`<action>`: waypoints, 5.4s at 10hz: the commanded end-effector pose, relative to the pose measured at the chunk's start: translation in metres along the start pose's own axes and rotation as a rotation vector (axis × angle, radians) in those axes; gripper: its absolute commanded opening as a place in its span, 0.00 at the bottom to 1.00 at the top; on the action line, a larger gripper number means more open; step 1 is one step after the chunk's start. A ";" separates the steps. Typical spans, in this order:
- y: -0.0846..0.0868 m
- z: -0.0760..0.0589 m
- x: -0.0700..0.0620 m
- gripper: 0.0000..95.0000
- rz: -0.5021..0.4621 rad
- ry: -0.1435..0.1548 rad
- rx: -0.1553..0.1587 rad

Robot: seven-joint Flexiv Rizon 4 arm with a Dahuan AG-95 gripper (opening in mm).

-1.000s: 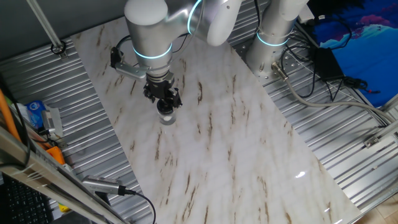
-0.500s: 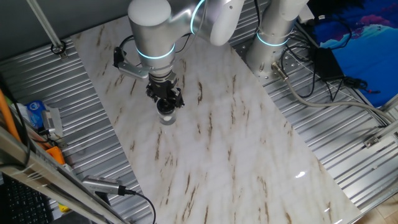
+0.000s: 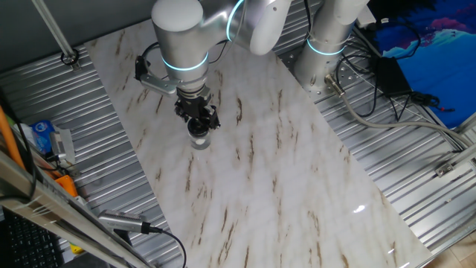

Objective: Unscrew the lid from the jar

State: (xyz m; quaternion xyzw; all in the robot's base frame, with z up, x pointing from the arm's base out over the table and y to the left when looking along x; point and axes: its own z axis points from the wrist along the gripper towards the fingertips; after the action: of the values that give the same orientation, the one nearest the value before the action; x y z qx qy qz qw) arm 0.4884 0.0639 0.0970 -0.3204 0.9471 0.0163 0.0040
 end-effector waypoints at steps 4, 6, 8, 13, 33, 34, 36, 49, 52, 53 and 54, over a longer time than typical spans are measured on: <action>0.000 0.001 0.000 0.40 0.022 0.006 -0.008; 0.000 0.001 0.000 0.00 0.023 0.007 -0.009; 0.000 0.001 0.000 0.00 0.017 0.007 -0.009; 0.000 0.001 0.000 0.00 0.011 0.006 -0.008; 0.000 0.001 0.000 0.00 -0.137 0.012 -0.001; 0.000 0.001 0.000 0.00 -0.152 0.012 -0.001; 0.000 0.001 0.000 0.00 -0.181 0.013 -0.001; 0.000 0.000 0.000 0.00 -0.514 0.028 0.012; 0.000 0.000 0.000 0.00 -0.620 0.029 0.014; 0.000 0.000 0.000 0.00 -0.635 0.032 0.017; 0.000 0.000 0.001 0.00 -0.661 0.035 0.019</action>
State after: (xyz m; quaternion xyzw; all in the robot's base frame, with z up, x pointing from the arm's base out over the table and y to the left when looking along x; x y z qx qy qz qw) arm 0.4874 0.0639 0.0986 -0.6027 0.7980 0.0010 -0.0039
